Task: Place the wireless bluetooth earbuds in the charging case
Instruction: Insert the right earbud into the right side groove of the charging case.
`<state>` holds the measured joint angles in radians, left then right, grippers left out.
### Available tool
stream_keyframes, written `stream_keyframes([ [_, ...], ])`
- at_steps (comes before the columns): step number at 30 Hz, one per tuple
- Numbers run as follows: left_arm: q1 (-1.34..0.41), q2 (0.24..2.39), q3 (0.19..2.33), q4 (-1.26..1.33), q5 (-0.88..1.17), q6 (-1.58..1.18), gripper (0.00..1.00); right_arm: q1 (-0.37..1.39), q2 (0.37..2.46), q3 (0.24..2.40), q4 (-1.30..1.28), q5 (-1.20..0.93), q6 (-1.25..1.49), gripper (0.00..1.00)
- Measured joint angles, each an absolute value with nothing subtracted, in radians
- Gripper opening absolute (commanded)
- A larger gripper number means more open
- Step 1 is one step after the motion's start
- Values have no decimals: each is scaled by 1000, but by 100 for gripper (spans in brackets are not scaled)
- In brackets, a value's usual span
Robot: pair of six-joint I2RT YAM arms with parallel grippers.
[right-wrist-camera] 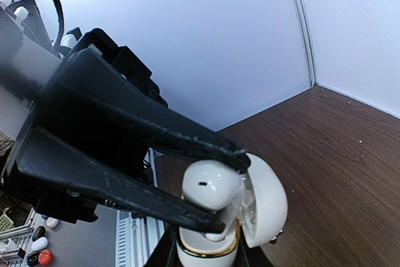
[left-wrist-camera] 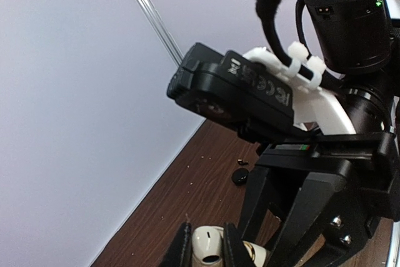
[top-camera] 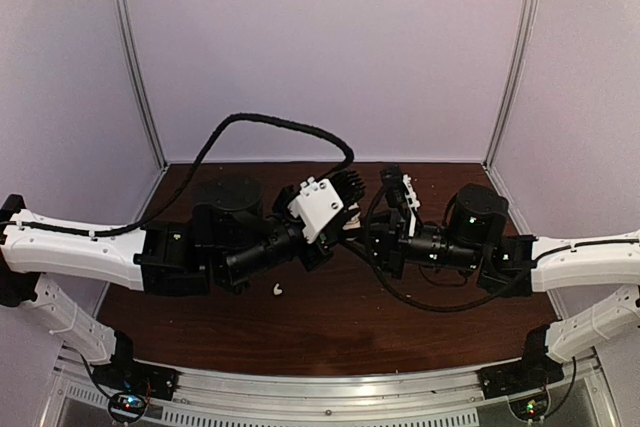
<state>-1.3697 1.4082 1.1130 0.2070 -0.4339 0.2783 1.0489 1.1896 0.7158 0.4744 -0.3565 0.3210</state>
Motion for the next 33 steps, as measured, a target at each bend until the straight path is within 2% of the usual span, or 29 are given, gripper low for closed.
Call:
stream_keyframes([
  [15, -1369, 1408, 1113, 205, -400, 271, 16, 1058, 1164, 723, 417, -316, 287, 0],
  [33, -1369, 1381, 1086, 205, -370, 267, 16, 1058, 1158, 728, 404, -313, 252, 0],
])
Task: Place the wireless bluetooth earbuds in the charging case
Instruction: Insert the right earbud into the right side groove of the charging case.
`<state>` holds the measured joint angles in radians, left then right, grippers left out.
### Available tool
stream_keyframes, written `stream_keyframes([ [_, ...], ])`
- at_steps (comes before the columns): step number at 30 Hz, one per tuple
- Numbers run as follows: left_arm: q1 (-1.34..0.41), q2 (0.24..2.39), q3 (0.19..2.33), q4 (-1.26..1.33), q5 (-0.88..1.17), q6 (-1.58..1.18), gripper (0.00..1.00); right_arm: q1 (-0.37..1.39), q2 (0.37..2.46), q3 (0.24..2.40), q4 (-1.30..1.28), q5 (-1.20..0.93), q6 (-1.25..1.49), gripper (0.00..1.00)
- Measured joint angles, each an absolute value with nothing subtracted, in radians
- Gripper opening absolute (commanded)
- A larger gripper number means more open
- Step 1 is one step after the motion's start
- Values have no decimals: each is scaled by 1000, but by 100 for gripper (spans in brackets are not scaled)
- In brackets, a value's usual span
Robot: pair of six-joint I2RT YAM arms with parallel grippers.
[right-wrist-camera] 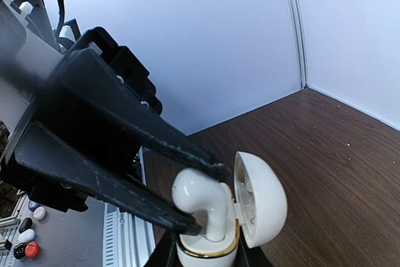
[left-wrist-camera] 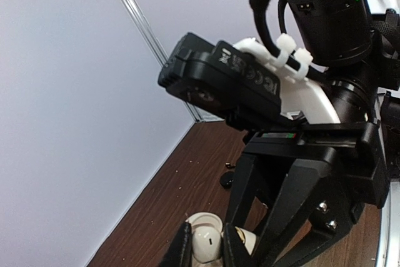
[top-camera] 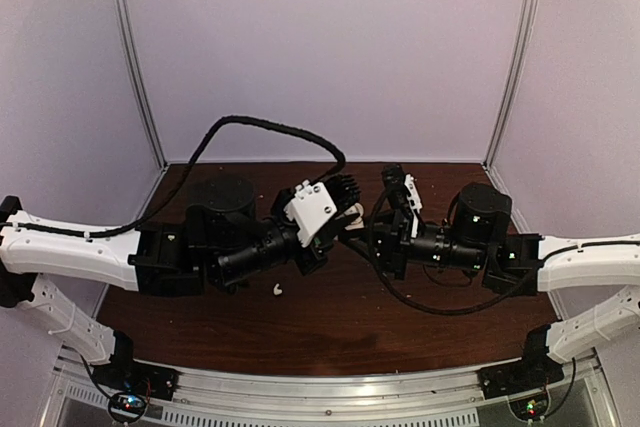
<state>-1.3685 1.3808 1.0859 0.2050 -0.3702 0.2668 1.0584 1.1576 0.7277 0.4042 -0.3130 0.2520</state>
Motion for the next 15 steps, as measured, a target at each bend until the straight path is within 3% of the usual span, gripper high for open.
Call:
stream_keyframes([
  [11, -1370, 1372, 1077, 177, -334, 276, 27, 1054, 1171, 733, 398, -318, 213, 0],
  [15, -1370, 1362, 1077, 162, -333, 271, 36, 1054, 1172, 733, 398, -317, 208, 0],
])
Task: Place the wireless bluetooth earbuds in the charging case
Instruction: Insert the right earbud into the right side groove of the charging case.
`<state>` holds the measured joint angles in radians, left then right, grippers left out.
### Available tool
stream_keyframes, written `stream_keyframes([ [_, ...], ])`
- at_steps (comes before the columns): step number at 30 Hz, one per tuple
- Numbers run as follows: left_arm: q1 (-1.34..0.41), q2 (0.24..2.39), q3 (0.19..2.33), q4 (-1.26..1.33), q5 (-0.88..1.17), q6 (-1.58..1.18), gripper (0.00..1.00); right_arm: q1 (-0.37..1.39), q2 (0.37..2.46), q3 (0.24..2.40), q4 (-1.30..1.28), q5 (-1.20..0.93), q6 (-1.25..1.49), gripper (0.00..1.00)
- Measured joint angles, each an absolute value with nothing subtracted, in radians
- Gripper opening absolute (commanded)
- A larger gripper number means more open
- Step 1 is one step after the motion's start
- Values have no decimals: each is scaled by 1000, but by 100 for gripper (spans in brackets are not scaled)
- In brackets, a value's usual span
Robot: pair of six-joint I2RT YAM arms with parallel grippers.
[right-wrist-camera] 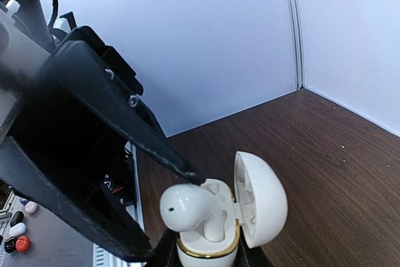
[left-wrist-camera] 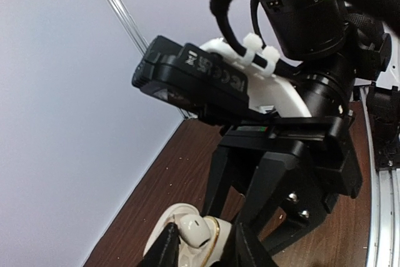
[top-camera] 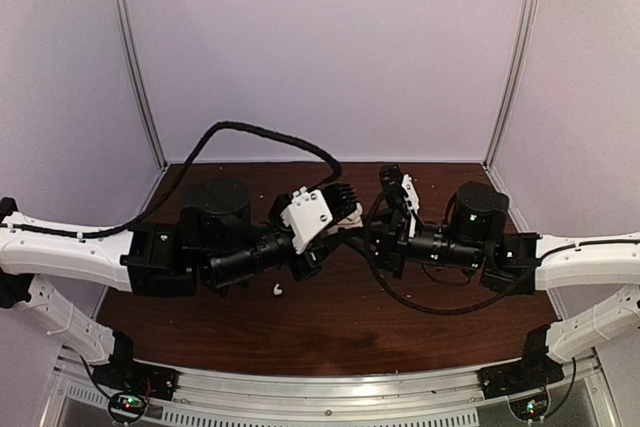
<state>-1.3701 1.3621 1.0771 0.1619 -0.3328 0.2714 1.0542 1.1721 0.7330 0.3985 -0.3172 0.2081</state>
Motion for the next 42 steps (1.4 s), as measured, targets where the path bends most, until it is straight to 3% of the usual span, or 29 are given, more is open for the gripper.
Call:
stream_keyframes([
  [7, -1403, 1284, 1045, 128, -292, 259, 57, 1037, 1163, 732, 459, -305, 208, 0],
  [13, -1404, 1218, 1012, 131, -288, 221, 97, 1036, 1142, 708, 484, -305, 197, 0],
  [23, -1347, 1126, 982, 128, -253, 23, 98, 1034, 1127, 660, 510, -356, 150, 0],
  [42, -1216, 1288, 1121, 15, -67, -180, 96, 1019, 1208, 636, 615, -498, 295, 0],
])
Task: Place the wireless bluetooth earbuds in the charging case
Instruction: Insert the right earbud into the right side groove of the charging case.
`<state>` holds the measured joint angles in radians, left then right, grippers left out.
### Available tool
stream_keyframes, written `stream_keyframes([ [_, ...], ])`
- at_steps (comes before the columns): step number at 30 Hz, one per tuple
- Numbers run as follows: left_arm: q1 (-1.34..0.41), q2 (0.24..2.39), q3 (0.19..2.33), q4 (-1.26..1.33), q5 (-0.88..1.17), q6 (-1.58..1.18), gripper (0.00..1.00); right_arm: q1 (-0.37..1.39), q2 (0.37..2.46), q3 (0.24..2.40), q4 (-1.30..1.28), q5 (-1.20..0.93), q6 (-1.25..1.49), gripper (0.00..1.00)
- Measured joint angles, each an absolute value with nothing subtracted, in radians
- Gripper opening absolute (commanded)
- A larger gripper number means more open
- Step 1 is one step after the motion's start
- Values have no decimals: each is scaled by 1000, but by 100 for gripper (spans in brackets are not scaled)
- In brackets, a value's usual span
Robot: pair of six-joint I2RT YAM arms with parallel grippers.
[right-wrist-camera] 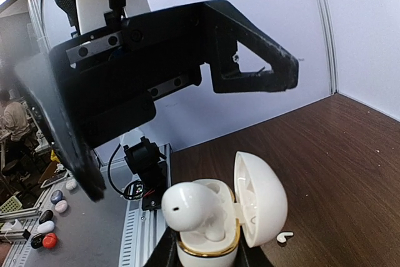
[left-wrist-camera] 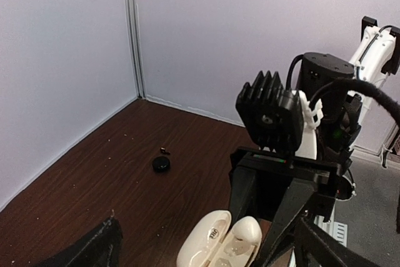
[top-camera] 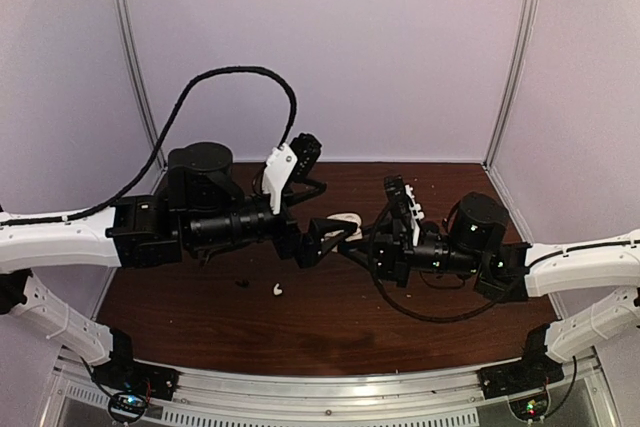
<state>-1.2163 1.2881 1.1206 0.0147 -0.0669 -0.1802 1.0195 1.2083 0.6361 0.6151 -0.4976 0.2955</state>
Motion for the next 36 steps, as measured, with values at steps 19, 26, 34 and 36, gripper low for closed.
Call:
stream_keyframes([
  [19, -1182, 1317, 1114, -19, -33, -215, 92, 1019, 1190, 644, 594, -529, 269, 0],
  [26, -1159, 1293, 1100, -18, -17, -215, 92, 1019, 1165, 644, 593, -544, 255, 0],
  [34, -1157, 1250, 1058, -9, 32, -202, 92, 1019, 1163, 644, 572, -537, 226, 0],
  [36, -1156, 1225, 1051, -22, 30, -199, 92, 1019, 1150, 643, 541, -517, 203, 0],
])
